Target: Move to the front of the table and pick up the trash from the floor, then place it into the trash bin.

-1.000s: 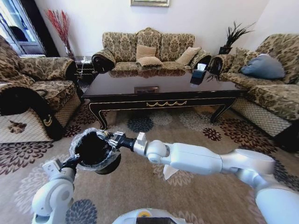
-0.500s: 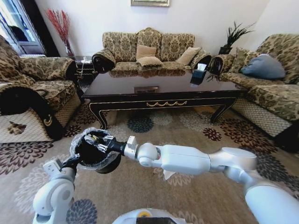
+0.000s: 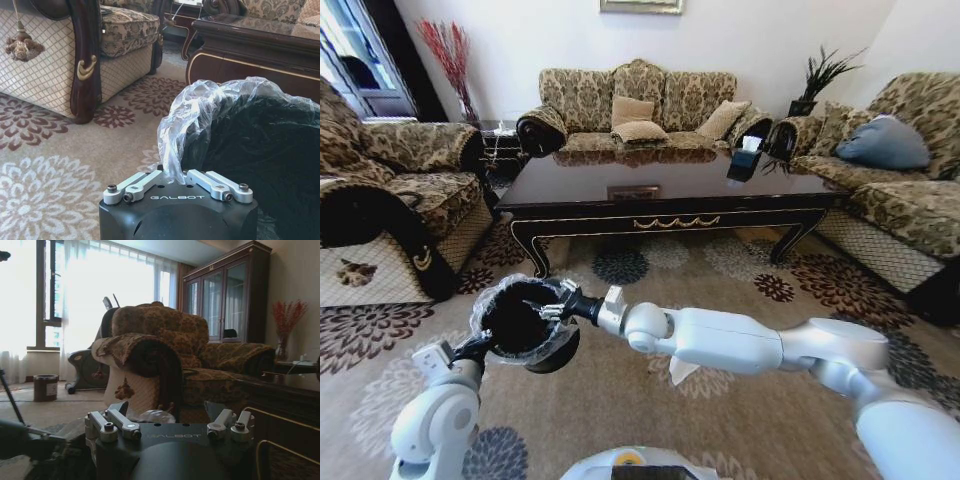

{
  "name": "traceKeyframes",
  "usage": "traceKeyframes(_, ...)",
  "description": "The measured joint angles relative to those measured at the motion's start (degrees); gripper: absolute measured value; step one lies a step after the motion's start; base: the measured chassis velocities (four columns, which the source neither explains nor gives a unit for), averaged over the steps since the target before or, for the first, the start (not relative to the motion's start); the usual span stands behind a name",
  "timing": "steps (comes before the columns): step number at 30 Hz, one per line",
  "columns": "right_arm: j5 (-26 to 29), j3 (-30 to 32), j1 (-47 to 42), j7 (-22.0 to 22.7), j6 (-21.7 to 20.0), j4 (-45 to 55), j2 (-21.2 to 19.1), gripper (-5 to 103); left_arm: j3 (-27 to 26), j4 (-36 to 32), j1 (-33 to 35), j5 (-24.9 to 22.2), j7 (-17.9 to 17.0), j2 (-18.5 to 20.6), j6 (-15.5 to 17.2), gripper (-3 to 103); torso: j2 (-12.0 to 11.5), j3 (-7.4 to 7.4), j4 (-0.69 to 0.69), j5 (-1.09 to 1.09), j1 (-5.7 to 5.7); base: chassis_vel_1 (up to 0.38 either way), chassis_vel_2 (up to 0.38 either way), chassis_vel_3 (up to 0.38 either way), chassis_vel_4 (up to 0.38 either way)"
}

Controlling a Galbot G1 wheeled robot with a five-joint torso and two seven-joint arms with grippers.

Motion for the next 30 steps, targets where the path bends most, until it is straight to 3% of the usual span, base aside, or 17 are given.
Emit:
traceKeyframes(6,1.92,6.32,-2.32,6.53,-5.43,-1.41,-3.72,99,-0.24,-0.87,0.41,-0.27,0.0,-0.09,0.0,3,0.0,0.0,-0.02,0.01,0.0,0.0,0.0,0.0,0.0)
traceKeyframes(9,6.23,11.35,-6.39,14.25,-10.7,-2.1,-6.19,100,-0.55,-1.54,0.75,-0.7,-0.04,-0.27,0.0,3,0.0,0.0,-0.04,0.01,0.0,0.0,0.0,0.0,0.0)
traceKeyframes(12,8.05,14.19,-9.34,17.24,-12.37,-2.96,-6.91,100,-0.81,-1.78,0.9,-1.04,-0.1,-0.25,0.0,3,0.0,-0.01,0.0,0.0,0.0,0.0,0.0,0.0,0.0)
traceKeyframes(14,10.74,19.14,-15.28,23.21,-15.15,-5.44,-7.43,100,-1.73,-2.15,1.0,-2.15,-0.41,0.12,0.0,3,0.0,0.0,-0.02,0.01,0.0,0.0,0.0,0.0,0.0)
traceKeyframes(20,13.97,25.46,-22.72,28.91,-18.29,-9.13,-7.7,100,-3.83,-3.32,0.58,-5.77,-1.51,0.83,0.0,3,0.0,0.0,-0.01,0.02,0.0,0.0,0.0,0.0,0.0)
traceKeyframes(24,16.03,30.16,-28.93,33.09,-22.74,-12.77,-7.73,100,-4.36,-6.08,0.52,-10.23,-4.28,-0.37,0.0,3,0.0,-0.01,-0.02,0.01,0.0,0.0,0.0,0.0,0.0)
traceKeyframes(30,16.98,32.59,-34.17,37.72,-26.61,-17.02,-5.55,100,-4.07,-7.13,0.46,-10.64,-4.79,-2.26,-0.01,3,0.0,-0.01,0.0,-0.01,0.0,0.0,0.0,0.0,0.0)
